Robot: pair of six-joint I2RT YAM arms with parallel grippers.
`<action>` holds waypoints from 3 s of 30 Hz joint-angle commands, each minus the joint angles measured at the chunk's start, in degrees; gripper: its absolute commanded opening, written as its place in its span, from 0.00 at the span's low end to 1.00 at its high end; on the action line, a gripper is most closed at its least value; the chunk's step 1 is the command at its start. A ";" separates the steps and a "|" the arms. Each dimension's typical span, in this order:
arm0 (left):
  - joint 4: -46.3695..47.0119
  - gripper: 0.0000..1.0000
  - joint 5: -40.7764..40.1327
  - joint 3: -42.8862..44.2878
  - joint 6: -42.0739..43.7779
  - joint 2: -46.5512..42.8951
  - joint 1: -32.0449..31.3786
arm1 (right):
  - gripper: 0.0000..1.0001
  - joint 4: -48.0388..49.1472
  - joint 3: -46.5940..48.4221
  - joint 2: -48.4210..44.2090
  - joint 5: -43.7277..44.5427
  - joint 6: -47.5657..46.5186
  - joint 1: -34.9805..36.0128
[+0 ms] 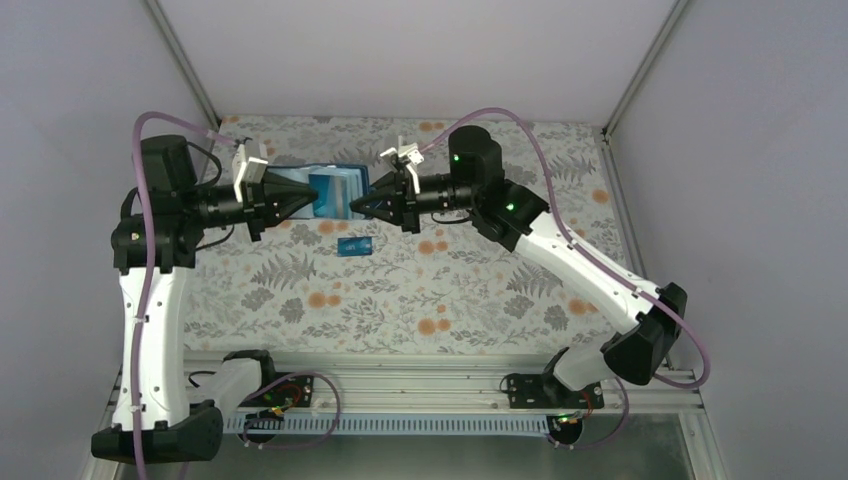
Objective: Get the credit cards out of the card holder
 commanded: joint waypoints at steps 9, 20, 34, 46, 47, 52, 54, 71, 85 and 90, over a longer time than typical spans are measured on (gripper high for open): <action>-6.51 0.02 -1.87 6.92 5.39 -0.03 -2.98 | 0.04 2.52 -2.75 -2.55 3.14 -0.46 -3.39; -8.41 0.02 -1.90 6.58 7.92 1.41 -1.83 | 0.04 -0.34 -4.69 -5.73 2.07 -1.21 -9.50; -9.96 0.02 -15.01 0.20 14.30 6.10 -1.97 | 0.04 -4.79 -8.47 -4.81 11.36 11.43 -22.82; -5.52 0.02 -32.46 -7.14 18.90 20.03 -8.62 | 0.04 -10.04 -11.08 -4.38 14.66 9.23 -26.72; -5.50 0.02 -33.47 -6.72 19.28 21.19 -9.27 | 0.04 -10.18 -11.07 -4.36 14.59 8.90 -26.72; 4.90 0.02 -52.40 -10.41 16.20 19.66 -14.69 | 0.04 -11.78 -10.29 -5.00 16.15 7.90 -26.71; 9.77 0.02 -62.17 -13.18 15.63 18.39 -18.32 | 0.04 -11.75 -10.04 -5.37 15.80 7.67 -26.72; 51.42 0.02 -112.29 -37.36 33.15 24.61 -47.60 | 0.04 -12.22 -10.70 -6.82 12.53 10.26 -32.85; 60.37 0.02 -113.68 -41.76 37.03 35.08 -47.35 | 0.04 -11.35 -12.65 -8.41 8.22 9.50 -34.24; 59.39 0.02 -113.04 -41.60 35.57 37.40 -47.15 | 0.04 -11.50 -12.99 -8.27 7.94 9.36 -34.59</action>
